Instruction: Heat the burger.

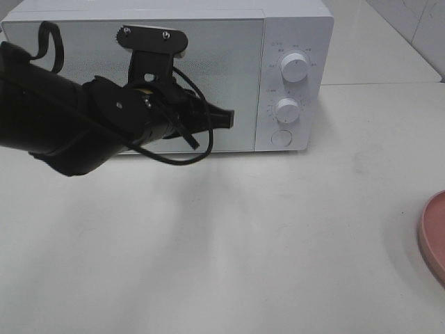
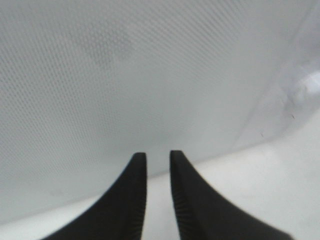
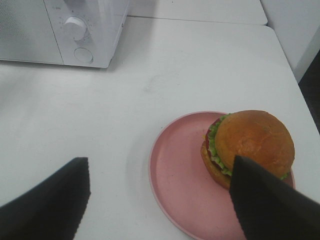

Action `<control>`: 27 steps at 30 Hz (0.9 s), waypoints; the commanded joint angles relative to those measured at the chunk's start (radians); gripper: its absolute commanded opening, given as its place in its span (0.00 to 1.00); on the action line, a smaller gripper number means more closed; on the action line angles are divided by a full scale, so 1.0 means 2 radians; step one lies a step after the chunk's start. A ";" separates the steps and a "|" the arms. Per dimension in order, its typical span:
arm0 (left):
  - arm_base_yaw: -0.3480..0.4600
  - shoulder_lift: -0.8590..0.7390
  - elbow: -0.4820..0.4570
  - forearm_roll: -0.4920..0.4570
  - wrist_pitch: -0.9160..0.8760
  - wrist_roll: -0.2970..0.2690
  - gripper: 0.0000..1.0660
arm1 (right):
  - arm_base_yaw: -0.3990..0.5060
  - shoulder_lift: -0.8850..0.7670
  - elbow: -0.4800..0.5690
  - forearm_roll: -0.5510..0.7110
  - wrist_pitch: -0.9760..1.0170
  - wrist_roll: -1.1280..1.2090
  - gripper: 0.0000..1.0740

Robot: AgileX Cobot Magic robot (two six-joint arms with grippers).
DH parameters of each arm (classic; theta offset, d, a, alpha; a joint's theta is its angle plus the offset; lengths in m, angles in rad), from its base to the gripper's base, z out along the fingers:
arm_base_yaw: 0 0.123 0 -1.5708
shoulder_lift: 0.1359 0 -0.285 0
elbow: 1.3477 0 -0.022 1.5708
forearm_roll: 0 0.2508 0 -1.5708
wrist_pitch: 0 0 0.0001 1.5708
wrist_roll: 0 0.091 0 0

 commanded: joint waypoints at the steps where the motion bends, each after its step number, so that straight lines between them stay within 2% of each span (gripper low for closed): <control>1: -0.011 -0.032 0.035 -0.017 0.063 0.002 0.80 | -0.002 -0.014 0.001 0.000 -0.005 -0.002 0.71; 2: -0.011 -0.032 0.035 -0.017 0.063 0.002 0.80 | -0.002 -0.014 0.001 0.000 -0.005 -0.002 0.71; 3: -0.011 -0.037 0.040 -0.020 0.078 0.002 0.93 | -0.002 -0.014 0.001 0.000 -0.005 -0.002 0.71; 4: -0.011 -0.049 0.051 -0.021 0.106 0.002 0.93 | -0.002 -0.014 0.001 0.000 -0.005 -0.002 0.71; 8: -0.011 -0.066 0.063 -0.021 0.123 0.003 0.92 | -0.002 -0.014 0.001 0.000 -0.005 -0.002 0.71; 14: -0.005 -0.118 0.091 -0.020 0.208 0.030 0.92 | -0.002 -0.014 0.001 0.000 -0.005 -0.002 0.71; 15: 0.003 -0.137 0.096 -0.018 0.254 0.036 0.92 | -0.002 -0.014 0.001 0.000 -0.005 -0.002 0.71; 17: 0.010 -0.145 0.098 -0.015 0.273 0.036 0.92 | -0.002 -0.014 0.001 0.000 -0.005 -0.002 0.71; 18: 0.028 -0.161 0.098 -0.006 0.332 0.035 0.92 | -0.002 -0.014 0.001 0.000 -0.005 -0.002 0.71; 20: 0.037 -0.169 0.098 -0.001 0.355 0.033 0.92 | -0.002 -0.014 0.001 0.000 -0.005 -0.002 0.71; 21: 0.064 -0.183 0.098 0.006 0.406 0.025 0.92 | -0.002 -0.014 0.001 0.000 -0.005 -0.002 0.71; 23: 0.076 -0.189 0.098 0.011 0.429 0.015 0.92 | -0.002 -0.014 0.001 0.000 -0.005 -0.002 0.71; 24: 0.108 -0.201 0.098 0.029 0.470 -0.009 0.92 | -0.002 -0.014 0.001 0.000 -0.005 -0.002 0.71; 25: 0.108 -0.201 0.098 0.029 0.470 -0.009 0.92 | -0.002 -0.014 0.001 0.000 -0.005 -0.002 0.71; 26: 0.141 -0.216 0.098 0.060 0.514 -0.041 0.92 | -0.002 -0.014 0.001 0.000 -0.005 -0.002 0.71; 27: 0.154 -0.223 0.098 0.081 0.530 -0.055 0.92 | -0.002 -0.014 0.001 0.000 -0.005 -0.002 0.71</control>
